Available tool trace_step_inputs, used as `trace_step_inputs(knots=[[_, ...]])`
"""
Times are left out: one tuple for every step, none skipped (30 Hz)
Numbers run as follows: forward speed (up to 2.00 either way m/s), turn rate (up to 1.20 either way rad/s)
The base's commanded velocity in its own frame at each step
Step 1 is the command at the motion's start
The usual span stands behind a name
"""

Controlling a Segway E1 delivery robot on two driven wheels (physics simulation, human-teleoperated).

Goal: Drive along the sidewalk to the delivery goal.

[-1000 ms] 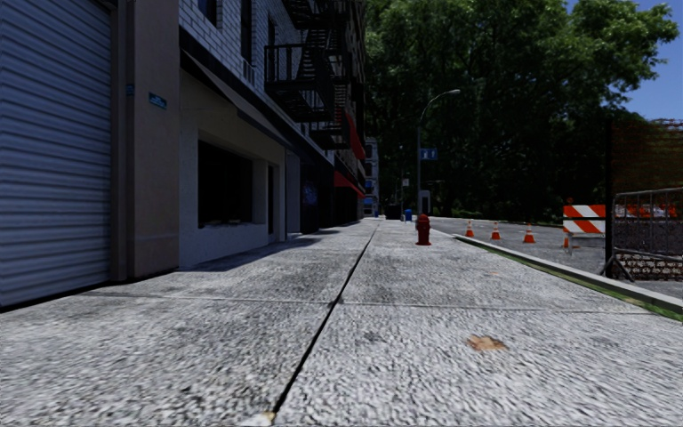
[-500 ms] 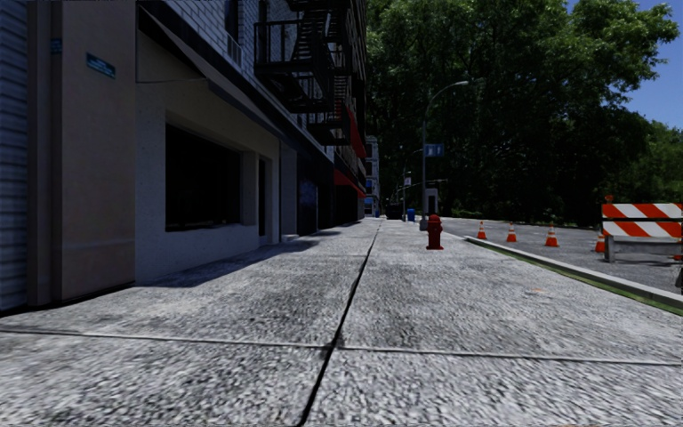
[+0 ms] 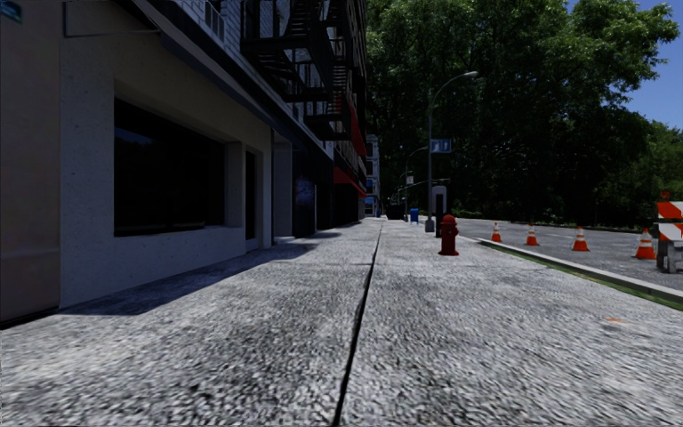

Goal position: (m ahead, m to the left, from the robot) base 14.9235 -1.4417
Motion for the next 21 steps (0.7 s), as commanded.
trace_step_inputs(knots=[[2.0, 0.0], [2.0, 0.0], [2.0, 0.0], [2.0, 0.0], [2.0, 0.0], [2.0, 0.0], [2.0, 0.0], [2.0, 0.0], [2.0, 0.0], [2.0, 0.0], [2.0, 0.0], [2.0, 0.0], [2.0, 0.0], [2.0, 0.0], [2.0, 0.0], [2.0, 0.0], [2.0, 0.0], [2.0, 0.0], [2.0, 0.0], [2.0, 0.0], [2.0, 0.0]])
